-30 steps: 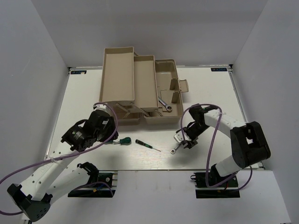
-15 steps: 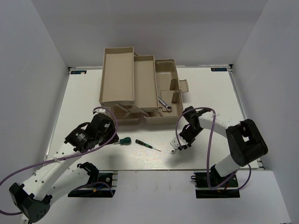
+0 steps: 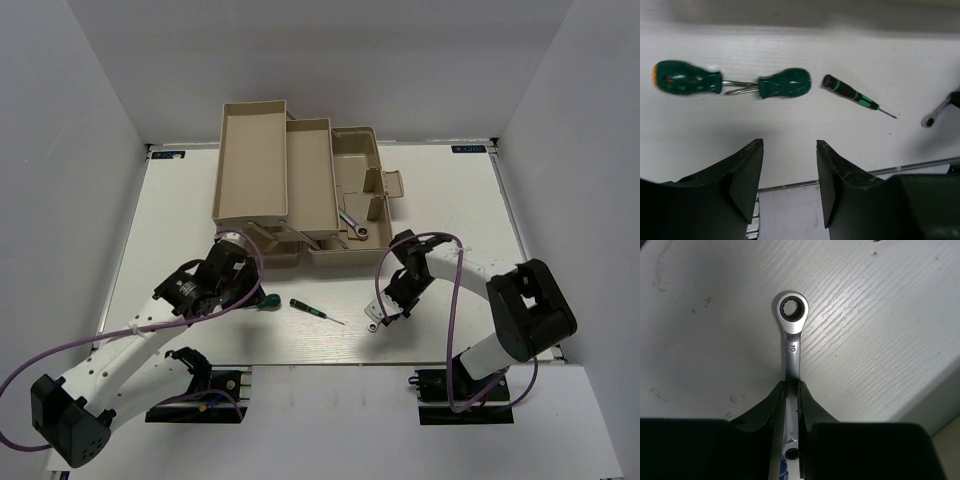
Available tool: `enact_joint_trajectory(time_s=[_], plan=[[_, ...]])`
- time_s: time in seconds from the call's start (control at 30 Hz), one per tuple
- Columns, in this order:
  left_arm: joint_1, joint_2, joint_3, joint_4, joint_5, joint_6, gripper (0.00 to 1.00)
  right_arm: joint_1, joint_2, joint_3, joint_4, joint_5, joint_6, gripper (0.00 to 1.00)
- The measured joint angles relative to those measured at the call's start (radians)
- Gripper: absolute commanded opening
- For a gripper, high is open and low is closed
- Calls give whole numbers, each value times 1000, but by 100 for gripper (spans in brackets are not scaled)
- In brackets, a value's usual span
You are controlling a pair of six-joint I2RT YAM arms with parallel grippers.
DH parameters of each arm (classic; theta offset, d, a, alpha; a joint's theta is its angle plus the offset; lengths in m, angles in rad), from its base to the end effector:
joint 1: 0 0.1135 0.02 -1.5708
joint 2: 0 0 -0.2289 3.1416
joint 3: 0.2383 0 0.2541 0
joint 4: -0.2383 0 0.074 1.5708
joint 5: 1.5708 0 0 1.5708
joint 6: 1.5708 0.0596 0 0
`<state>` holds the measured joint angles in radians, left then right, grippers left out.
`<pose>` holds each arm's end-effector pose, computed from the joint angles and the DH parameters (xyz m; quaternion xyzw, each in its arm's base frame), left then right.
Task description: Sort the tools into containers
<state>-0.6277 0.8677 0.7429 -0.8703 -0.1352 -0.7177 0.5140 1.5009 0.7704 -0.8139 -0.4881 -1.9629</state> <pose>0.1641 -0.1091 0.2053 -0.0622 0.9548 -0.1258 0.2619 0.1877 0.1381 0.0952 -0.9182 0.3136 0.1724 0.1697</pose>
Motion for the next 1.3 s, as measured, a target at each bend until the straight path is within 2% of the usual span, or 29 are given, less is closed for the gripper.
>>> enact_joint_trajectory(time_s=[0.1,0.4,0.87,1.1,1.2,1.3], plan=[[-3,25,0,57,51,57,57,2,37,45,-51,13,31,0],[-23,129,34,132,140,226,57,-5,47,111,-188,5,145,0],[-51,144,37,161,159,265,57,-20,-21,113,-204,-29,231,0],[-59,151,42,161,158,266,57,-35,-121,201,-250,-95,357,0],[-64,161,43,162,158,268,52,-49,-174,285,-251,-127,486,0],[-69,184,45,170,159,272,40,-69,-197,372,-200,-140,653,0]])
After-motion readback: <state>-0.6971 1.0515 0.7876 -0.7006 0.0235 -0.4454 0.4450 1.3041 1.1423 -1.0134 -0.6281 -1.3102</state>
